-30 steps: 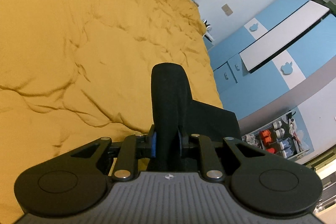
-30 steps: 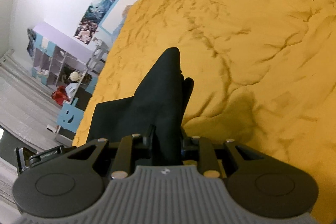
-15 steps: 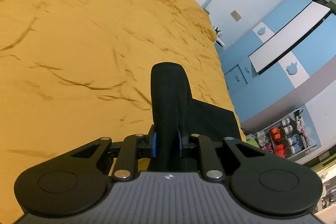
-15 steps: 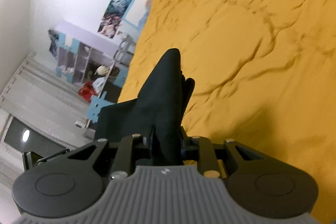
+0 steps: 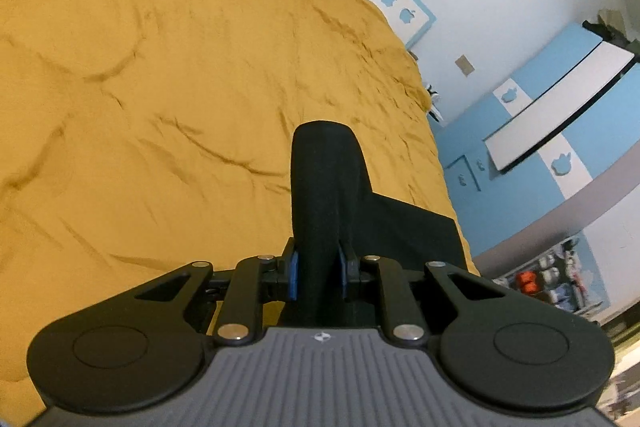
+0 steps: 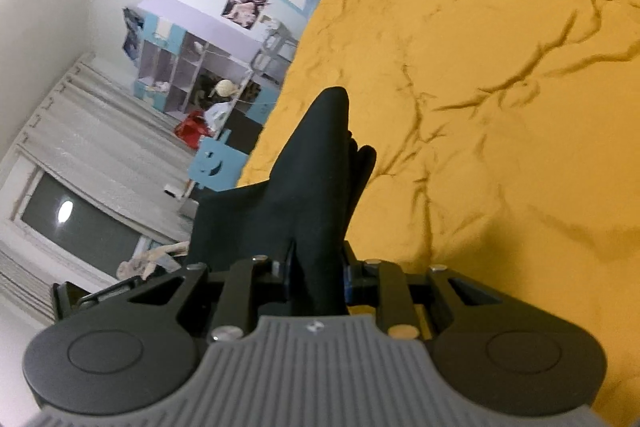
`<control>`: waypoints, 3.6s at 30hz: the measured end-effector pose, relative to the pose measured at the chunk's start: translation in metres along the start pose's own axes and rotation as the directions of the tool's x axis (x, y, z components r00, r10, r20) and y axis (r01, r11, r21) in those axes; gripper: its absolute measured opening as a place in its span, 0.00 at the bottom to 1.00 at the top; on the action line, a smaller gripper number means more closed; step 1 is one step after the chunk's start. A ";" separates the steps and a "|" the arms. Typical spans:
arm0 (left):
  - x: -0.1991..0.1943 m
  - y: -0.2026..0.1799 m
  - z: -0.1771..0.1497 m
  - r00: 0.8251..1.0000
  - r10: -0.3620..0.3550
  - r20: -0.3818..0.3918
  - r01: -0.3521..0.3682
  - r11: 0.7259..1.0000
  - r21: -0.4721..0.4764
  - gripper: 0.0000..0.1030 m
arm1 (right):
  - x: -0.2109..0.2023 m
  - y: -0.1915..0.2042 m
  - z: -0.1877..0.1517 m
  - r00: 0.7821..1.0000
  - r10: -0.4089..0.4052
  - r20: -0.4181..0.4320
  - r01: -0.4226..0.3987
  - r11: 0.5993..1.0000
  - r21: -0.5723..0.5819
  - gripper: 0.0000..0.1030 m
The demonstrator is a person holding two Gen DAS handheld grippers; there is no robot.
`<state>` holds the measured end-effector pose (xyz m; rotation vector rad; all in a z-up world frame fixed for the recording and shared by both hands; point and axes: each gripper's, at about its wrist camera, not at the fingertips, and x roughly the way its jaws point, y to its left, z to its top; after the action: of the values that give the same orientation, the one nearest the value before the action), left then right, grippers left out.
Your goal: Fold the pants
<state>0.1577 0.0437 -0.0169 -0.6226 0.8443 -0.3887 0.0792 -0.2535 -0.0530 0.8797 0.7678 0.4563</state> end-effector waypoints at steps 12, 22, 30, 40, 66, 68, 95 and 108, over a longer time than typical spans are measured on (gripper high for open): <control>0.091 0.019 -0.005 0.992 -0.057 -0.115 0.057 0.998 -0.006 0.19 | 0.009 -0.070 0.016 0.987 -0.156 0.035 0.152 0.983 0.102 0.17; 0.122 0.080 -0.024 0.986 -0.008 -0.165 -0.011 0.994 -0.112 0.20 | 0.035 -0.123 0.007 0.976 -0.219 -0.016 0.220 0.968 0.124 0.16; 0.109 0.073 -0.017 0.986 0.054 -0.155 -0.064 0.996 -0.059 0.25 | 0.027 -0.115 0.009 0.957 -0.290 -0.013 0.290 0.957 0.020 0.23; 0.131 0.030 0.005 0.995 0.045 -0.089 -0.041 0.998 0.051 0.24 | 0.036 -0.094 0.054 0.951 -0.297 0.082 0.306 0.942 -0.140 0.12; 0.054 -0.065 -0.064 0.961 0.276 0.011 -0.243 0.827 0.507 0.61 | 0.023 0.000 -0.029 0.889 -0.438 0.136 0.444 0.746 -0.496 0.37; 0.037 -0.075 -0.075 0.964 0.263 0.040 -0.245 0.820 0.517 0.71 | 0.010 0.012 -0.044 0.891 -0.424 0.161 0.442 0.733 -0.517 0.45; -0.031 -0.100 -0.165 0.911 0.362 0.198 -0.408 0.718 0.564 0.95 | -0.075 0.056 -0.175 0.857 -0.439 0.271 0.510 0.642 -0.572 0.79; -0.031 -0.092 -0.180 0.903 0.389 0.183 -0.422 0.726 0.543 0.95 | -0.067 0.044 -0.183 0.842 -0.486 0.235 0.525 0.637 -0.564 0.79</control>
<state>-0.0101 -0.0725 -0.0311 0.1259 0.7330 -0.2000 -0.1056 -0.1772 -0.0633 0.0371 0.7087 0.1419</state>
